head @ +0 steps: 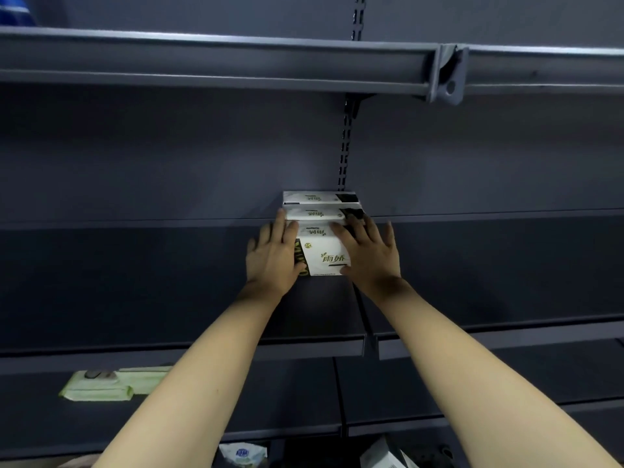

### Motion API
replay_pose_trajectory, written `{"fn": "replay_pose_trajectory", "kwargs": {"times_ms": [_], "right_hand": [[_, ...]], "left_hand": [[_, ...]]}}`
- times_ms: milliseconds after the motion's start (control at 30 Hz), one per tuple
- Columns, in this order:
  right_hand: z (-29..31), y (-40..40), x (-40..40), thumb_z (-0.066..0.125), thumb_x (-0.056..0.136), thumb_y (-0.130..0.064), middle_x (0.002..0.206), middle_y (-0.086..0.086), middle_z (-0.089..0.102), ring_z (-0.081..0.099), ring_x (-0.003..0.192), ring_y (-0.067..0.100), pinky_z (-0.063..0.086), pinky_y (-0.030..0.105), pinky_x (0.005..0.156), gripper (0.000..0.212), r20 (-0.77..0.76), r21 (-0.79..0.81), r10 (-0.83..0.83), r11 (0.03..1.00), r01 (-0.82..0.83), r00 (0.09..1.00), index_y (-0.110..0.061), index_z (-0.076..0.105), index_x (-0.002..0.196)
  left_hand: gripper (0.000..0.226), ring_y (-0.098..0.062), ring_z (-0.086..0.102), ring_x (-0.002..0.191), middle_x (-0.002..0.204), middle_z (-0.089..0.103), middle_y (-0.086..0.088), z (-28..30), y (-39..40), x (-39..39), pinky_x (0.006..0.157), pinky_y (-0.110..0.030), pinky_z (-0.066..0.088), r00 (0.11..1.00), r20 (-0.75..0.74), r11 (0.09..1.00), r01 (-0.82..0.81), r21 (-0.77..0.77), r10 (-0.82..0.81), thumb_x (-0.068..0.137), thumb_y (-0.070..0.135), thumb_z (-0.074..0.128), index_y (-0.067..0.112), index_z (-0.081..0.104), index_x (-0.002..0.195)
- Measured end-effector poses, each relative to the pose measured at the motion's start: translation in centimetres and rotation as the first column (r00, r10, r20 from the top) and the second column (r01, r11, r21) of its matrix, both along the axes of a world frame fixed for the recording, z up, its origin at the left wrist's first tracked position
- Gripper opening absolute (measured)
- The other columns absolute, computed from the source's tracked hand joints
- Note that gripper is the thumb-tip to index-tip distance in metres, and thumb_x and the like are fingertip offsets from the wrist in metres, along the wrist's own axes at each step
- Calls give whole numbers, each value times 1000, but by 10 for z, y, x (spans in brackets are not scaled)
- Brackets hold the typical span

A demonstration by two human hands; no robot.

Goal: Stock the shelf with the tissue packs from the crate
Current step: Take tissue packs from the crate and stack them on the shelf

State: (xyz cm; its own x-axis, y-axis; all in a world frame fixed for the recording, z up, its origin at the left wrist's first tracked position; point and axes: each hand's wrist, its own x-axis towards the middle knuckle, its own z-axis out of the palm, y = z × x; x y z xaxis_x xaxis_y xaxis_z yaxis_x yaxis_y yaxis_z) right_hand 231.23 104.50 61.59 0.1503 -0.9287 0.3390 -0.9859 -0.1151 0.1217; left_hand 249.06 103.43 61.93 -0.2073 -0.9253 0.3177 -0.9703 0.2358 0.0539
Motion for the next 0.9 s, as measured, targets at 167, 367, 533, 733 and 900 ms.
{"fn": "replay_pose_trajectory", "kwargs": {"times_ms": [167, 367, 533, 733, 900], "right_hand": [[1, 21, 6, 54, 90, -41, 158, 5, -7, -9, 145, 27, -5, 52, 113, 89, -12, 23, -43, 999, 43, 999, -26, -10, 150], [-4, 63, -4, 42, 95, -48, 158, 4, -11, -10, 145, 26, -9, 50, 113, 78, -12, 50, 5, 999, -4, 1000, -24, -7, 150], [-22, 109, -19, 56, 89, -42, 157, 10, 14, 8, 145, 30, 4, 53, 113, 73, 16, 18, 74, 997, -74, 997, -19, 21, 150], [-62, 175, -46, 81, 65, -39, 136, 17, 50, 47, 125, 38, 38, 59, 97, 73, 18, -24, 117, 993, -116, 993, -15, 55, 129], [-96, 223, -74, 82, 64, -41, 139, 16, 48, 46, 127, 36, 38, 56, 99, 76, 5, 97, 97, 991, -97, 995, -16, 55, 131]], "left_hand": [[88, -30, 2, 144, 158, -11, -11, -3, 27, -8, 115, -47, 7, 1000, -12, 999, -2, -55, 2, 88, 38, 61, 21, 2, 151], [80, -27, -5, 144, 158, -10, -7, -7, 65, -13, 116, -45, 0, 999, -35, 999, 36, -18, -37, 93, 42, 52, 21, 2, 152], [71, -28, 0, 145, 158, 1, -12, -18, 111, -24, 116, -45, 4, 1000, -10, 1000, 27, 10, -27, 94, 43, 48, 18, 13, 151], [79, -39, 39, 130, 142, 42, -23, -59, 177, -45, 103, -55, 33, 997, 38, 993, 68, -97, -65, 66, 32, 81, 10, 49, 135], [75, -39, 48, 125, 136, 49, -23, -91, 229, -67, 99, -55, 38, 997, 59, 998, 59, -15, -58, 61, 30, 85, 7, 57, 127]]}}
